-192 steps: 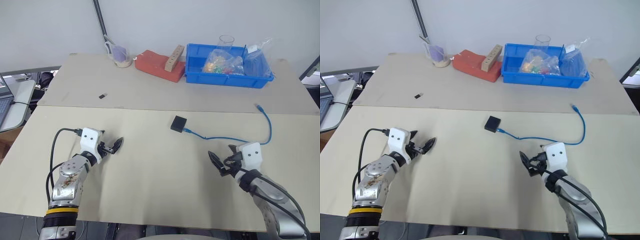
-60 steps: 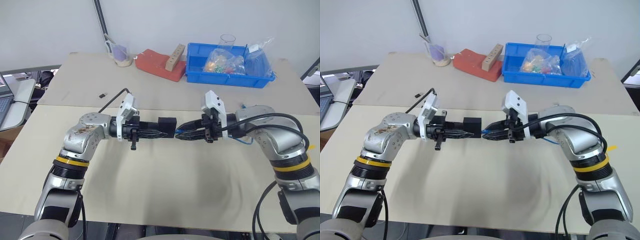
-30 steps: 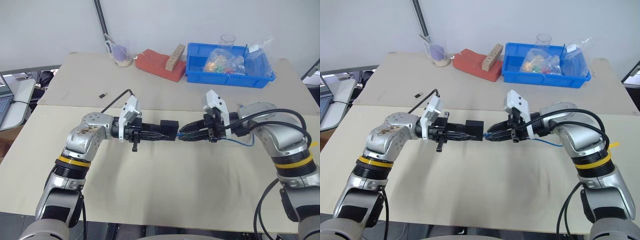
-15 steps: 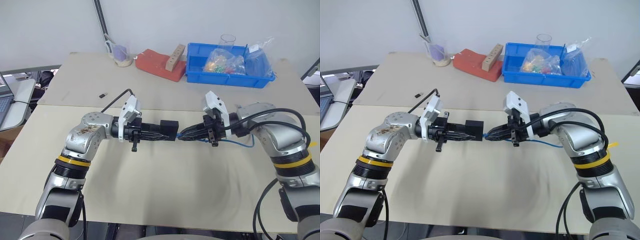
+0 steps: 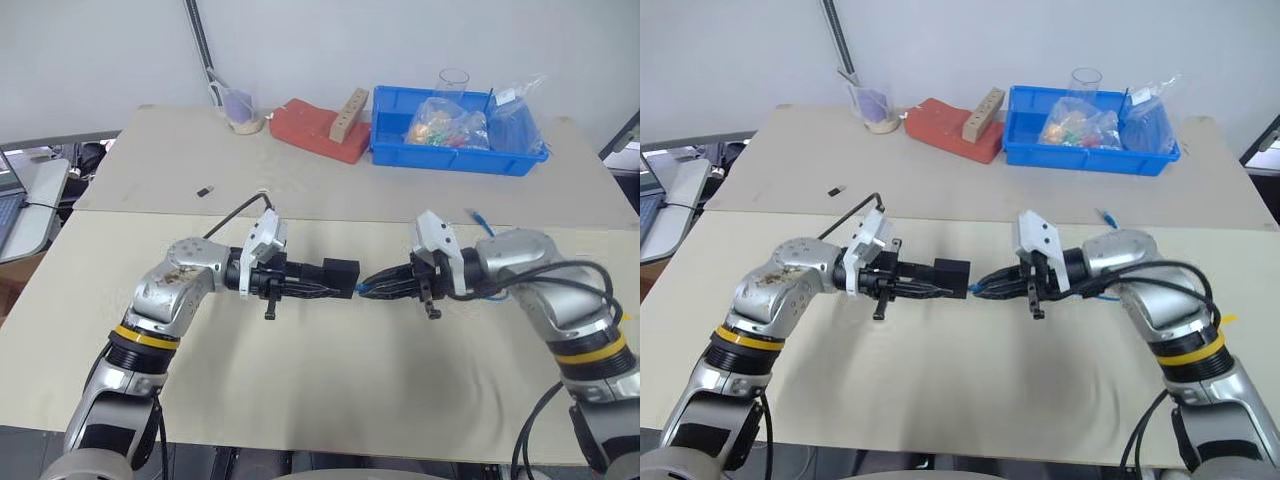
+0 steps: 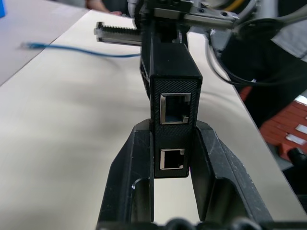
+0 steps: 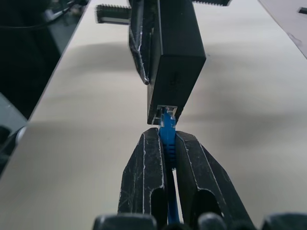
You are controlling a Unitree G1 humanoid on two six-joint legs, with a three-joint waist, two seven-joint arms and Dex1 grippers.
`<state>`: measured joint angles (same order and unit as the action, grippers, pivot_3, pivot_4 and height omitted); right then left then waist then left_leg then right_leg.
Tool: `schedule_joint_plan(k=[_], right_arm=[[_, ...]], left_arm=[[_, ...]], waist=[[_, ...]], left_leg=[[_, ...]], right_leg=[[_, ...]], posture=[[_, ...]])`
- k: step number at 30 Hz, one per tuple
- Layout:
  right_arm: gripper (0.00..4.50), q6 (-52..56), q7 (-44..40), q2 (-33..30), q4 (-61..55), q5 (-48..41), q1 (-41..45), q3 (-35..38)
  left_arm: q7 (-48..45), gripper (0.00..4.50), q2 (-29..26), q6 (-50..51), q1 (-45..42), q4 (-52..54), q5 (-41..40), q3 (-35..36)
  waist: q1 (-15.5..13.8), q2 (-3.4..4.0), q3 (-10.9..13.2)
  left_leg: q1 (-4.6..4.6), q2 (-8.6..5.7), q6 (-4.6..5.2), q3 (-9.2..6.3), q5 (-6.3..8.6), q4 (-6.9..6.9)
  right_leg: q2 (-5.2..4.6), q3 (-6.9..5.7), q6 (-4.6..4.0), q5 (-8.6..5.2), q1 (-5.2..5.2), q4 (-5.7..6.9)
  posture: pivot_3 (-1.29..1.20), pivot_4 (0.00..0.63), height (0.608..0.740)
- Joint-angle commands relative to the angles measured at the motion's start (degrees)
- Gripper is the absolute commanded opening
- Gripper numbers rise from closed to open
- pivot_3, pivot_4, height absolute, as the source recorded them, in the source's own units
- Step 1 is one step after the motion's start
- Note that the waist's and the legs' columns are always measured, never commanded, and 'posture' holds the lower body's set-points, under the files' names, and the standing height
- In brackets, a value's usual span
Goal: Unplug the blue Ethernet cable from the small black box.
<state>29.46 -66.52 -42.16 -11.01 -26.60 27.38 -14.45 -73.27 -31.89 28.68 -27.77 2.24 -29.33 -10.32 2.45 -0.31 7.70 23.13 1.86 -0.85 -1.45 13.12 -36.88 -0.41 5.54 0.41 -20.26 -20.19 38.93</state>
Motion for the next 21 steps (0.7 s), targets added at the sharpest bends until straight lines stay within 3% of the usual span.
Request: schedule_joint_plan(k=[1,7,9,14,21], right_arm=[[0.02,3.0,2.4,-5.2,2.0,3.9,-3.3,2.8],[0.02,8.9,0.6,-6.1,-1.6,-1.6,1.9,3.2],[0.99,11.7,-0.1,-6.6,-3.3,-3.8,3.9,3.2],[2.66,15.2,0.2,-5.6,-5.3,-5.7,7.3,3.2],[2.66,15.8,0.4,-3.8,-3.9,-4.4,9.6,2.7]], left_arm=[[1.9,0.52,-5.3,-1.1,1.0,0.7,-0.6,8.5],[2.0,0.52,-5.2,-1.4,0.1,1.2,-1.4,6.9],[2.0,0.52,-4.7,-1.5,-0.5,1.2,-1.8,6.1],[1.4,0.52,-2.7,-2.2,-2.4,0.1,-1.4,4.5],[-0.7,0.52,-1.2,-2.4,-4.5,-0.9,-0.7,3.2]], waist=[[-0.1,-0.01,0.0],[-0.2,-0.02,0.0],[-0.2,-0.02,0.0],[-0.2,-0.03,0.0],[-0.2,-0.03,0.0]], left_leg=[[0.02,-0.01,0.0,0.0,0.0,0.0],[-0.01,-0.04,0.0,0.01,0.0,-0.02],[0.0,-0.03,0.0,0.0,0.0,-0.01],[-0.01,-0.02,0.02,0.0,0.01,0.0],[0.02,-0.04,0.02,-0.01,0.01,0.0]], right_leg=[[-0.02,0.0,0.0,0.0,-0.02,0.0],[-0.05,-0.01,0.0,0.0,0.01,-0.02],[-0.03,-0.03,0.0,0.0,0.01,-0.04],[-0.02,-0.03,0.0,0.0,-0.01,-0.04],[-0.03,-0.04,0.0,0.0,-0.02,-0.05]], posture=[[0.0,0.15,0.74],[0.0,0.15,0.74],[0.0,0.15,0.74],[0.0,0.15,0.74],[0.0,0.15,0.74]])
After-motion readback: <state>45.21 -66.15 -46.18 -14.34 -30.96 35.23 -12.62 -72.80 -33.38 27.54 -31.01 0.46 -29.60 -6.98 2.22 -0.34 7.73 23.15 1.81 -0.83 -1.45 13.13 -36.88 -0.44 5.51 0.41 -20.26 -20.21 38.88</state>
